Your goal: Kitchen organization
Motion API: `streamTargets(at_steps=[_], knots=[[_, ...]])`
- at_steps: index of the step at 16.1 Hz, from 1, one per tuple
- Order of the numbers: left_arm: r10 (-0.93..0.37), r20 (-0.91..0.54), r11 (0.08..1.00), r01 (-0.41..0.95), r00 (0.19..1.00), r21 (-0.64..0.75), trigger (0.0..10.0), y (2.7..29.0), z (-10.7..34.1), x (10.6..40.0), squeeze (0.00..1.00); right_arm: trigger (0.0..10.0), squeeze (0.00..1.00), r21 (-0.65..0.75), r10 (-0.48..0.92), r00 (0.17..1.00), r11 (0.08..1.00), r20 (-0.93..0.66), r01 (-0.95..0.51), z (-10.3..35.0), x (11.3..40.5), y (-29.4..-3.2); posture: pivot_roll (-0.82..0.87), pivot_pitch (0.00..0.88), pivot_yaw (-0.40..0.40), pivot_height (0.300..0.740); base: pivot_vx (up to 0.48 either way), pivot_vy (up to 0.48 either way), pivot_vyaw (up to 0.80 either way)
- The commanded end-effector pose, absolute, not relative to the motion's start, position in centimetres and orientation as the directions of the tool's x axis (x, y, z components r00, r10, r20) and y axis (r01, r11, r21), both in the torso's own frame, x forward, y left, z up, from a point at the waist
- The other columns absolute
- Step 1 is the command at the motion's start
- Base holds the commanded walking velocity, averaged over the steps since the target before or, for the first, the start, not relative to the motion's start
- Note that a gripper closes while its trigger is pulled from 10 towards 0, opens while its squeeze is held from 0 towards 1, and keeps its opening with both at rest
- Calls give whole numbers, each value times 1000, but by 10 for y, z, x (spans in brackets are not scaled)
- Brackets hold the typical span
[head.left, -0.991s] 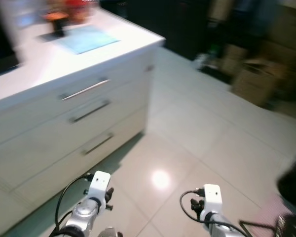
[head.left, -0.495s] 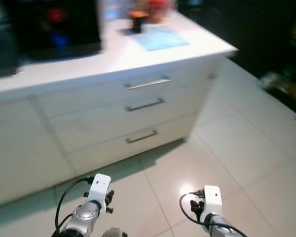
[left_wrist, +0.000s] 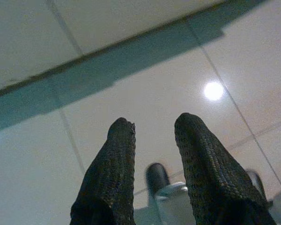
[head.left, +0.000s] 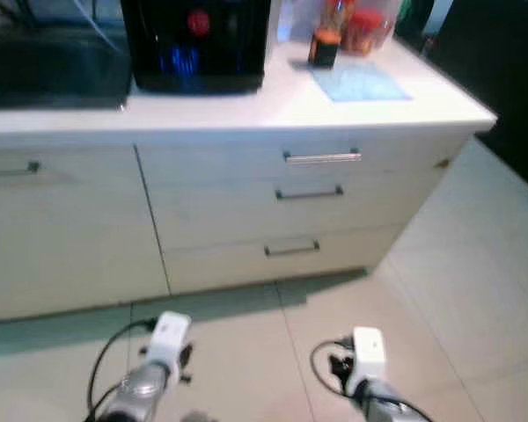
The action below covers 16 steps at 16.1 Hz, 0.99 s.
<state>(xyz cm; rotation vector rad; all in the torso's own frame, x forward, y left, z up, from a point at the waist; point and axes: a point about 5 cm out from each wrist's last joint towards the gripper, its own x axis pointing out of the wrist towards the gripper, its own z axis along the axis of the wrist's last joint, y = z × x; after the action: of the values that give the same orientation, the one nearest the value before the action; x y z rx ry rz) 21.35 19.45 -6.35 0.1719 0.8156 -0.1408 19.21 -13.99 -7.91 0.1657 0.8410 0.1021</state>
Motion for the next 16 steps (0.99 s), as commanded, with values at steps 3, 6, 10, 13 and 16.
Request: streamTargets(at_steps=[3, 6, 10, 13, 16], knots=[[-68, -736, 977, 196, 673, 88, 10000, 187, -65, 213, 0, 10000, 0, 164, 136, 663, 986, -736, -20, -79, 192, -149, -70, 0, -73, 719, 0, 0, 800], [-68, -740, 978, 192, 669, 84, 10000, 188, -66, 212, 0, 10000, 0, 183, 134, 671, 983, -730, 3, -79, 193, -149, -71, 0, -73, 719, 0, 0, 267], [-60, -755, 979, 185, 653, 82, 10000, 188, -68, 210, 0, 10000, 0, 194, 145, 668, 981, -730, -2, -79, 192, -147, -72, 0, -74, 719, 0, 232, 0], [-58, -758, 979, 185, 649, 83, 10000, 188, -68, 208, 0, 10000, 0, 193, 148, 666, 981, -731, -6, -79, 191, -147, -72, 0, -77, 719, 0, 480, 0], [-59, -760, 979, 187, 647, 84, 10000, 188, -69, 207, 0, 10000, 0, 190, 151, 664, 982, -732, -14, -80, 190, -148, -73, 0, -80, 719, 0, 480, 0]])
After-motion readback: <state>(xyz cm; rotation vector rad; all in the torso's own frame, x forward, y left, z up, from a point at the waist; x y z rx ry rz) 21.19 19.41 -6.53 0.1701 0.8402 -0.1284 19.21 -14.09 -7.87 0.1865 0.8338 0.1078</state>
